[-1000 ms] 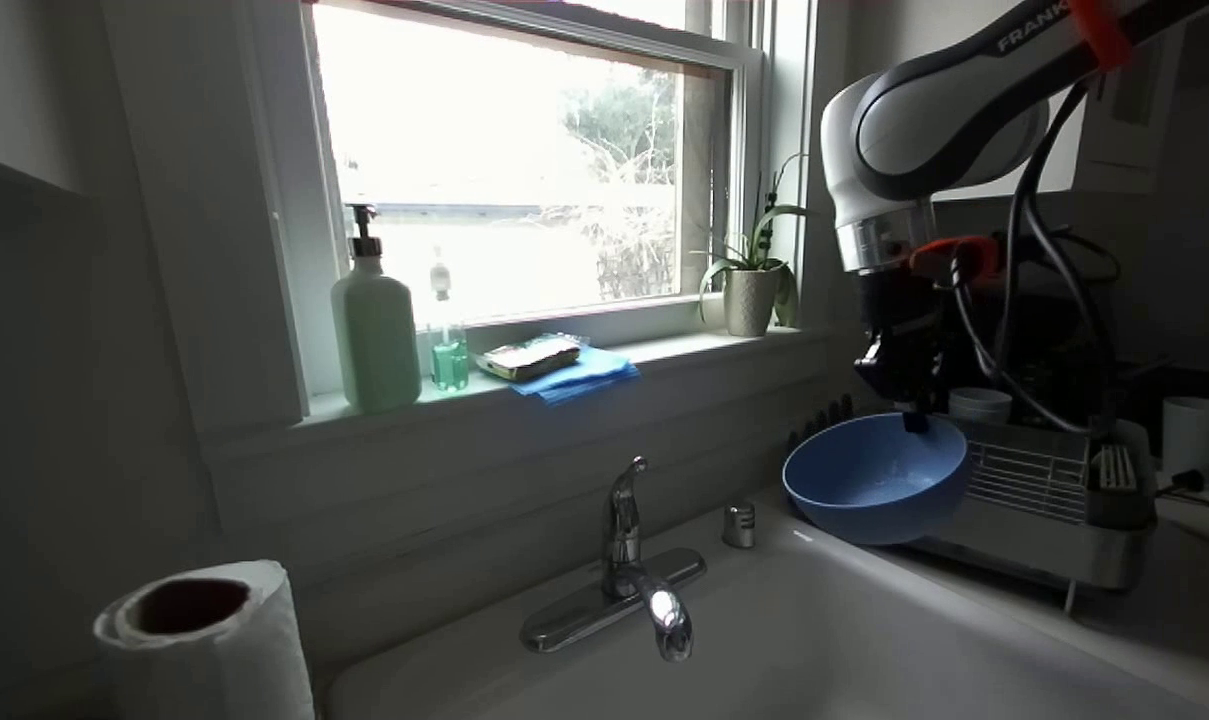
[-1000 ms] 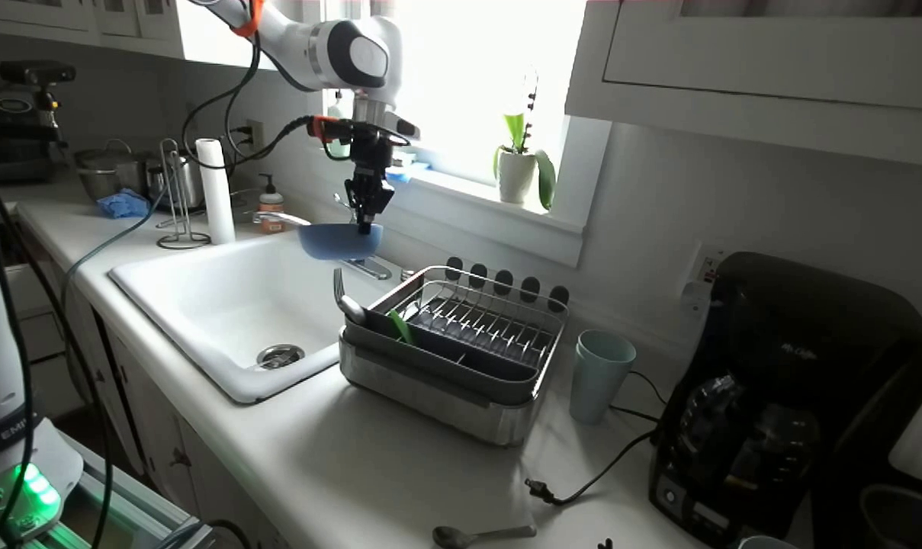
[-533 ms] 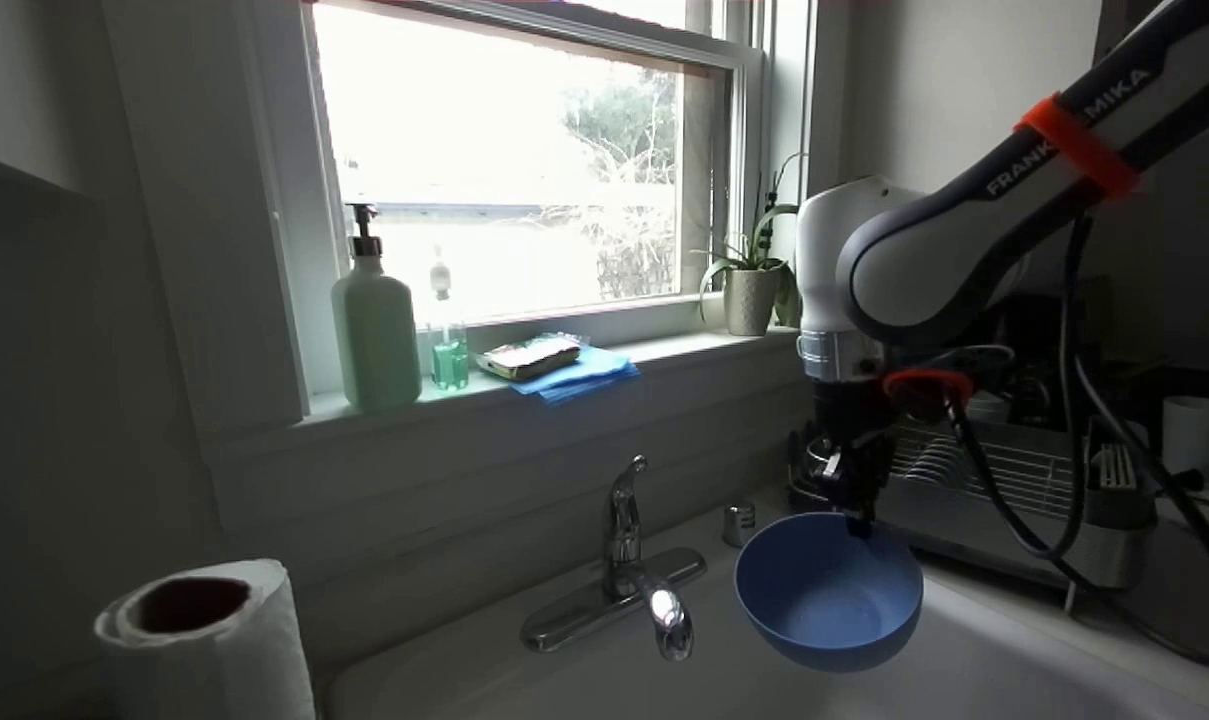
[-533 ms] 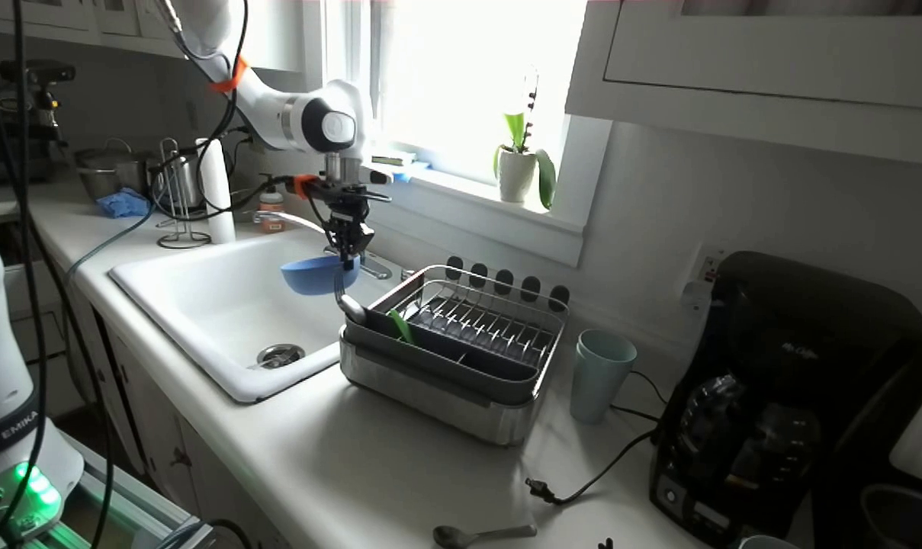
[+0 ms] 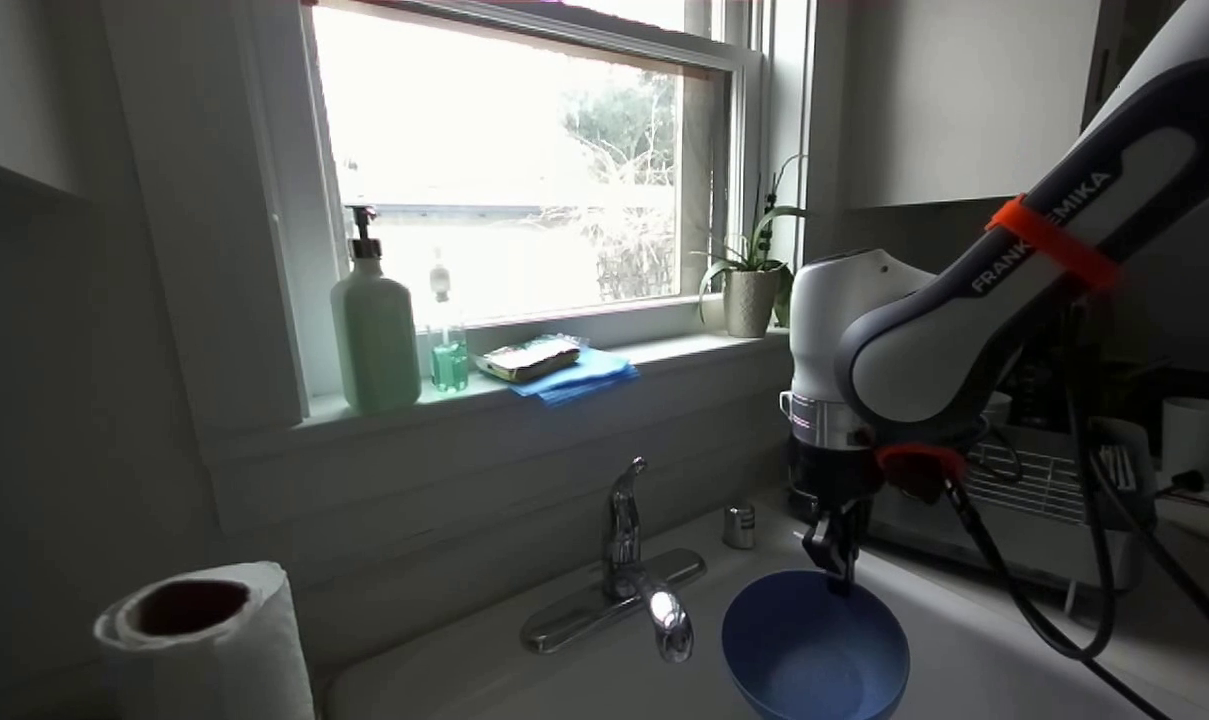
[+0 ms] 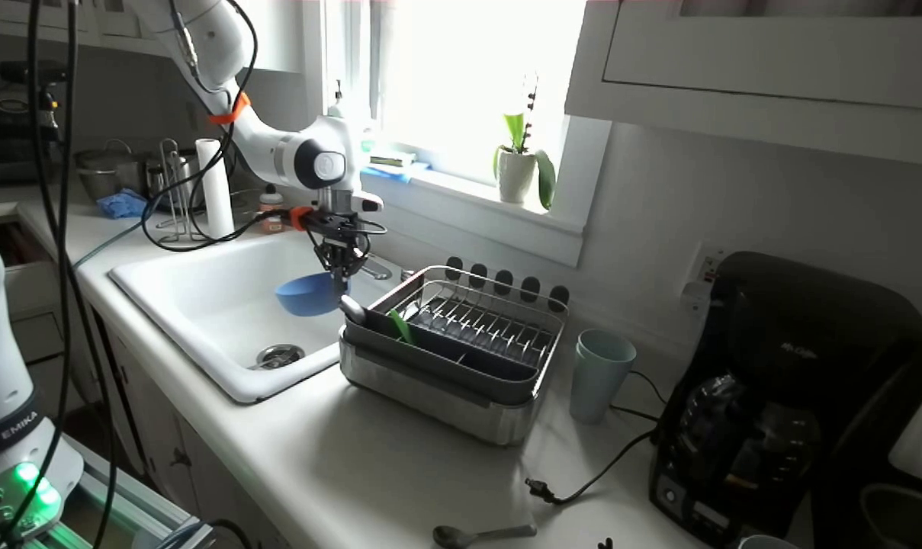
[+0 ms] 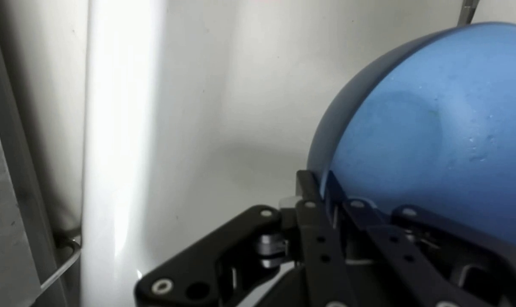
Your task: Pick up the blue bowl from the dish rack and put it in the sink, pick up the silver fork from the dish rack and put it in the blue bowl, close the tap
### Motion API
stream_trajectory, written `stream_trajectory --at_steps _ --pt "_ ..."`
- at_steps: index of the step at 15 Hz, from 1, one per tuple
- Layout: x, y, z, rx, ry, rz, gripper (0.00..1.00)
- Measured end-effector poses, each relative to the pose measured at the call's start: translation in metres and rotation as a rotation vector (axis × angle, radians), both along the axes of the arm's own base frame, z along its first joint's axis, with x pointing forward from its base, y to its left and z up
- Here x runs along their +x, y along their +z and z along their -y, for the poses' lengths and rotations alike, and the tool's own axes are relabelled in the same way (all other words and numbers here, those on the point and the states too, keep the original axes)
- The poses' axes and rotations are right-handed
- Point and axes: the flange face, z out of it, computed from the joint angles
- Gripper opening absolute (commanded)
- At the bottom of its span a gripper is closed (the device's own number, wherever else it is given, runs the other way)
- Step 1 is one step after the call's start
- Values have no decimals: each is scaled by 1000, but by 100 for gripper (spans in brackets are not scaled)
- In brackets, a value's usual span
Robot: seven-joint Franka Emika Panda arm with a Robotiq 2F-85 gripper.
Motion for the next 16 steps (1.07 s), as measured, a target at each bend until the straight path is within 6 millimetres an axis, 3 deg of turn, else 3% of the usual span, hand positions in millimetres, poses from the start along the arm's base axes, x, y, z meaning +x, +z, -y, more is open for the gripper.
stream_trajectory --at_steps 12,13,16 --pt "1 2 1 -1 -2 4 7" --pt "1 2 1 -1 -2 4 2" --pt "0 0 1 -1 -2 1 2"
